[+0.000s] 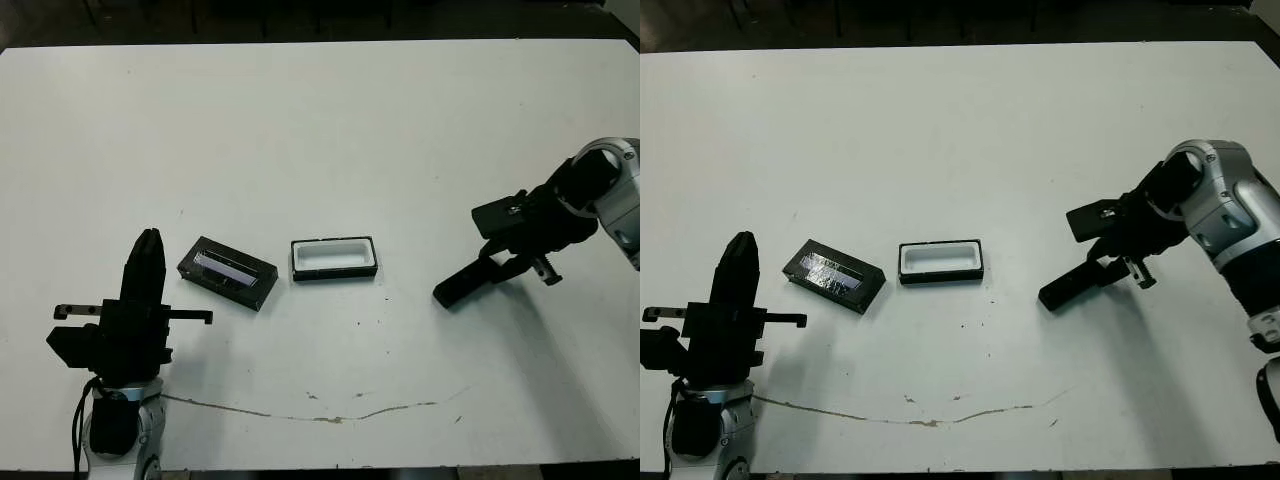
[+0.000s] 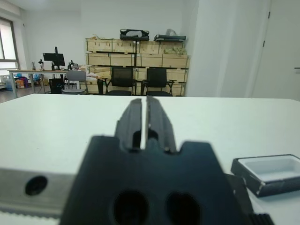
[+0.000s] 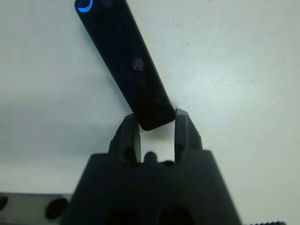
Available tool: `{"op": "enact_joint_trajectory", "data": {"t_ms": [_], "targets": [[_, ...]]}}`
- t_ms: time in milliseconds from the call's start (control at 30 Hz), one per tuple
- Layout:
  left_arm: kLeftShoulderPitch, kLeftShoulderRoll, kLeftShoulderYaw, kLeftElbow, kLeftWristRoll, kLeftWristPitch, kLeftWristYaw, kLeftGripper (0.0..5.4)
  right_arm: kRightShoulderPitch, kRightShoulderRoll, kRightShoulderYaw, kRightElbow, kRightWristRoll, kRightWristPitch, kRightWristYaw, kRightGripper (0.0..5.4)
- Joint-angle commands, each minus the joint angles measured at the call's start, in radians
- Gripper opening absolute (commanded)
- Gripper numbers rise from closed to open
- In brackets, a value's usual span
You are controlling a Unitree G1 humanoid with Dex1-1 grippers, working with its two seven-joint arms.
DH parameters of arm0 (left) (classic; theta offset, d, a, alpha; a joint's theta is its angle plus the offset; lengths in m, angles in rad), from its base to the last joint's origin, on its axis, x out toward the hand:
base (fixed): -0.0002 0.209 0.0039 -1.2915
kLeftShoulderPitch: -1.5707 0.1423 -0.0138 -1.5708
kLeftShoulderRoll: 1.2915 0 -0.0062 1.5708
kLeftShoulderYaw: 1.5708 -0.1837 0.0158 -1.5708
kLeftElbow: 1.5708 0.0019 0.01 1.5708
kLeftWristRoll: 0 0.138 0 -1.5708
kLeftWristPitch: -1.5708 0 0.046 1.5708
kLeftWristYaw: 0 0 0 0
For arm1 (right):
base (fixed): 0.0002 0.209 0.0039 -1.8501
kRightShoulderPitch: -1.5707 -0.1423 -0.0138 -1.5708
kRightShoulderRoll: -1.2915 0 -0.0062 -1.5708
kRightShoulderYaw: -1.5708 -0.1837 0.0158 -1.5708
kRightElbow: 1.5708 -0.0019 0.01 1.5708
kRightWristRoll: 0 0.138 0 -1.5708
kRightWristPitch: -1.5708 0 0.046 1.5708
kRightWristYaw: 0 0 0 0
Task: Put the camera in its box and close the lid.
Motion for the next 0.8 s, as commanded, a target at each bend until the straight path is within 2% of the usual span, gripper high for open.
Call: {"op": "enact_joint_trajectory", "data": {"t_ms": [33,167,267,400,533,600,800], "targets": [[0.036,0.002,0.003,0.016,-0.005,0.011,-0.003,0.0,-0.015,-0.017,0.005,0.031,0.04,0.005,0.008,0.45],[0.037,-0.002,0.004,0.022,0.017,0.002,0.01,0.0,-0.041,-0.016,-0.025,0.071,0.078,0.008,0.008,0.44],[0.04,0.001,0.002,0.02,0.012,0.007,0.008,0.0,-0.049,-0.013,-0.063,0.074,0.065,0.034,0.005,0.42],[0.039,0.003,0.0,0.026,0.016,-0.004,0.006,0.0,-0.033,0.001,-0.165,0.071,0.123,0.046,-0.02,0.39],[0.039,0.003,-0.006,0.026,0.013,0.002,0.004,0.0,-0.022,0.038,-0.276,0.079,0.208,0.116,-0.068,0.38],[0.04,0.001,-0.007,0.021,0.019,0.01,0.009,0.0,-0.011,0.046,-0.308,0.023,0.225,0.167,-0.105,0.38],[0.047,-0.004,-0.011,0.016,0.032,0.015,0.02,0.0,0.029,0.04,-0.335,-0.193,0.279,0.38,-0.129,0.38]]}}
